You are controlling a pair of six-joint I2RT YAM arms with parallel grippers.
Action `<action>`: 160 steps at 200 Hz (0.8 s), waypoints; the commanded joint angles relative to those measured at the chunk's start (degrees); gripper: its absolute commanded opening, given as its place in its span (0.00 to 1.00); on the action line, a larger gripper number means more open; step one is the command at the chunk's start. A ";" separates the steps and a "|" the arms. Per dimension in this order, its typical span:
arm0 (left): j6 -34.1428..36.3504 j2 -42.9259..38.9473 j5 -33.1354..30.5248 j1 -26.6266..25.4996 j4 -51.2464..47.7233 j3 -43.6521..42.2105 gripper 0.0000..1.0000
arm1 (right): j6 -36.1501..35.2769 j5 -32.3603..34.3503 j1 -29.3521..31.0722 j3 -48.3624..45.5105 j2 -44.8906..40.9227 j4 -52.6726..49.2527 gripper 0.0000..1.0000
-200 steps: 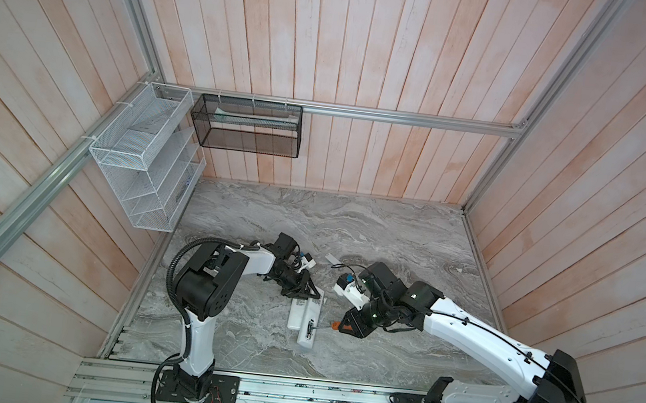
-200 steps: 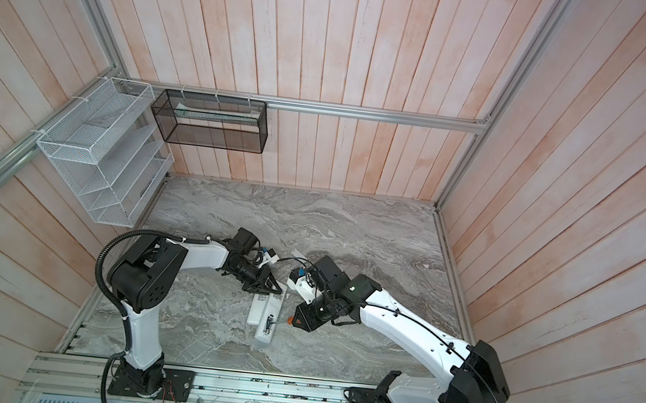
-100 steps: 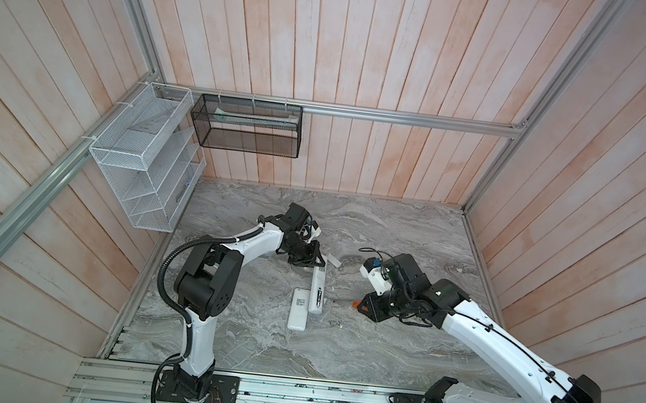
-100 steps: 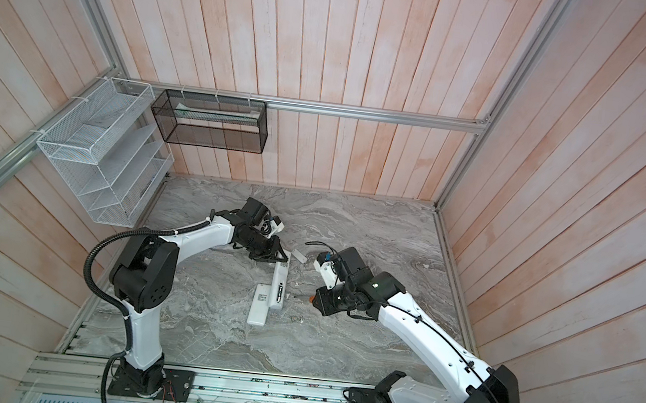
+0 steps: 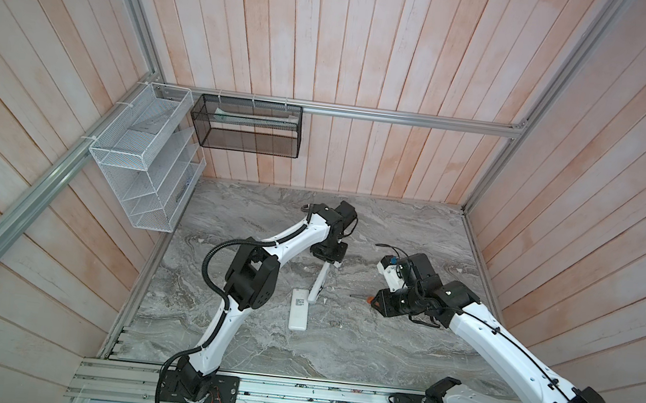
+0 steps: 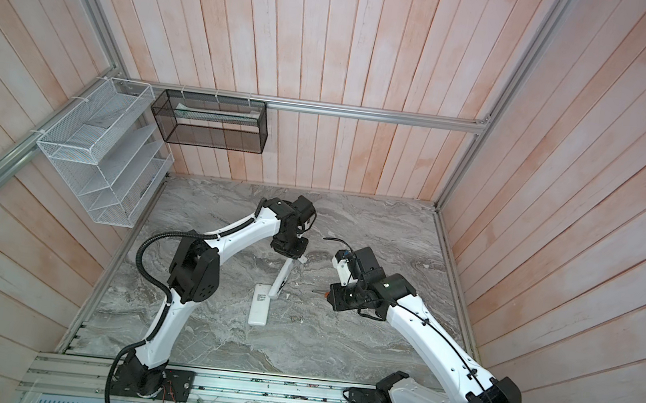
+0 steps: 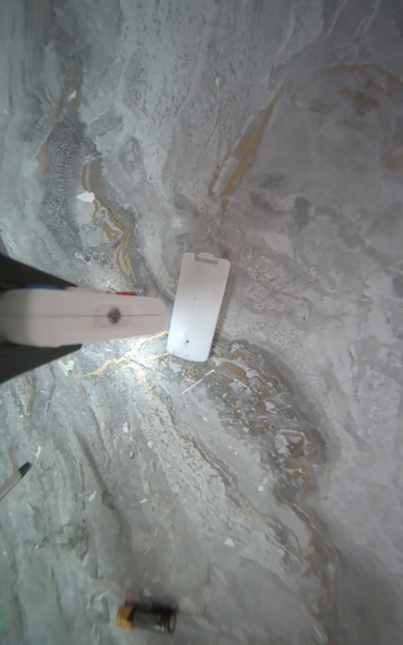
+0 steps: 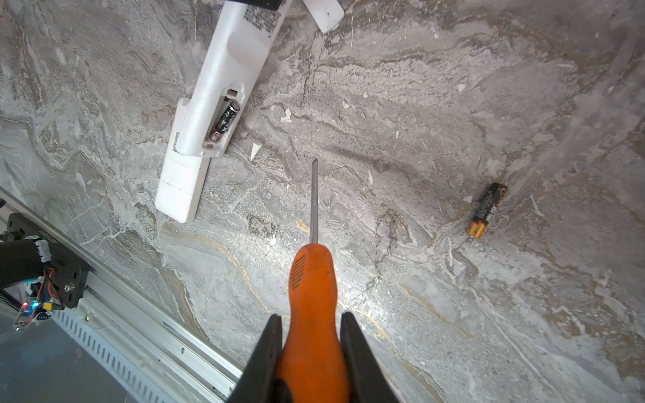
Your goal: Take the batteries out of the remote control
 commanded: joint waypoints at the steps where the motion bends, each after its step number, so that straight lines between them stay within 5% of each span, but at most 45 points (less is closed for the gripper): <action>1: 2.74 3.03 -11.10 -1.15 -7.77 4.55 0.00 | -0.46 -1.90 -0.53 -1.13 0.34 1.80 0.00; 58: 3.42 -0.08 -25.02 -7.95 -5.77 3.51 0.00 | -0.44 -2.47 -0.74 -2.82 -0.06 3.17 0.00; 115: 2.58 -1.18 -17.69 -6.50 -2.27 1.29 0.00 | -0.31 -2.86 -0.79 -3.60 -0.30 3.63 0.00; 160: -0.82 -5.90 -5.62 0.37 2.39 -1.94 0.00 | 0.73 -3.15 -1.00 -4.59 -1.30 3.93 0.00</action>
